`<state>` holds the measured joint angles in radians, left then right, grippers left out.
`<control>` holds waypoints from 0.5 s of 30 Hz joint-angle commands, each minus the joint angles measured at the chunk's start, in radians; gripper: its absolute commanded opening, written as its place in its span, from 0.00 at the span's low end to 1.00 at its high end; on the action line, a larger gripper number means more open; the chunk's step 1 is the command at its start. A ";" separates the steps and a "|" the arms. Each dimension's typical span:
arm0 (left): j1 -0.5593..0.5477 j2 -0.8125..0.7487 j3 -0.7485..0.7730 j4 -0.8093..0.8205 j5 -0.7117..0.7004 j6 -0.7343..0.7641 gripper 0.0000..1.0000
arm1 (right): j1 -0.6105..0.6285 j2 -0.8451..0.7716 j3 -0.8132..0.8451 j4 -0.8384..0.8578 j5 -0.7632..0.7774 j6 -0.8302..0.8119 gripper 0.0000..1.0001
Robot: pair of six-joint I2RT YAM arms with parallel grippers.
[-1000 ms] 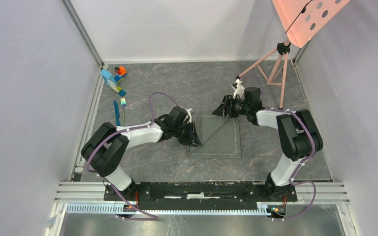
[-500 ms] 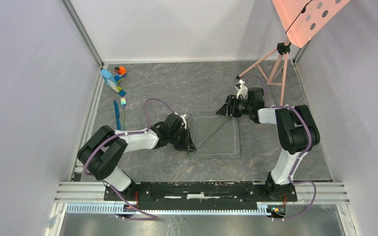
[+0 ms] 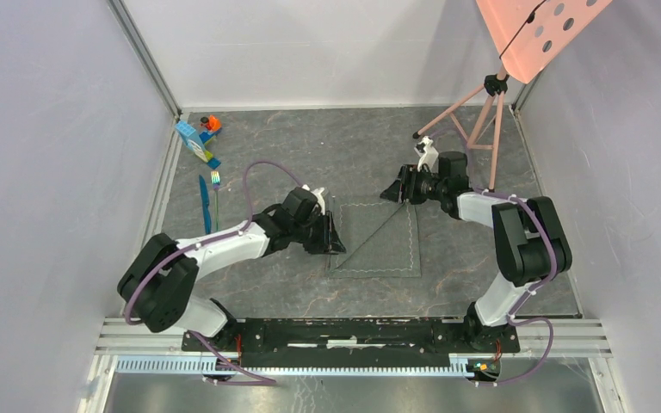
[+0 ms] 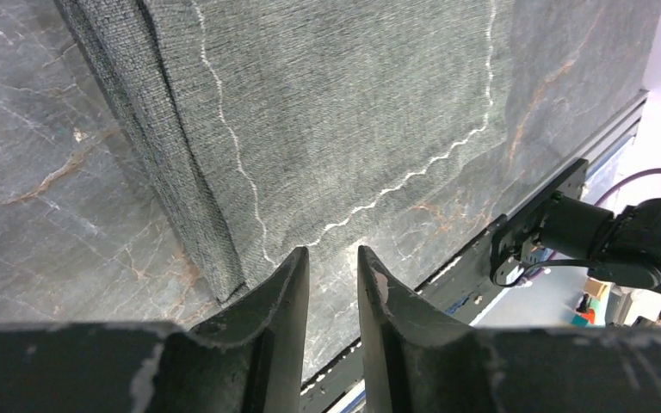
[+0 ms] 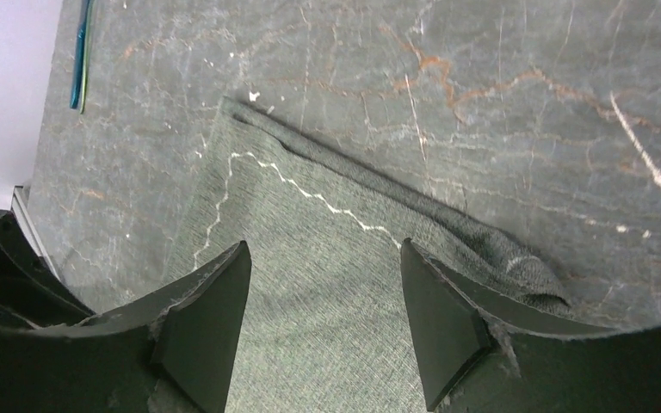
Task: Fold the napkin into a case and place the utensils inside
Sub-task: Smooth out the upper triangle-folded napkin at the center of the board.
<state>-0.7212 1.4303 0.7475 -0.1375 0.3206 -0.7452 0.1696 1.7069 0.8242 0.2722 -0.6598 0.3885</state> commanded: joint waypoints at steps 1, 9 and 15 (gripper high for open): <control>0.000 0.058 -0.027 0.032 0.010 0.005 0.33 | 0.004 0.031 -0.028 0.030 -0.015 -0.011 0.71; 0.000 0.075 -0.144 0.087 -0.037 -0.009 0.31 | 0.004 0.117 0.053 -0.087 0.126 -0.127 0.70; -0.001 -0.013 -0.116 0.031 -0.022 -0.009 0.31 | 0.032 0.053 0.092 -0.145 0.120 -0.133 0.71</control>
<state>-0.7197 1.4860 0.6167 -0.0517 0.3141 -0.7467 0.1844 1.8008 0.8707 0.1844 -0.6003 0.3042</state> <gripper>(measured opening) 0.307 0.703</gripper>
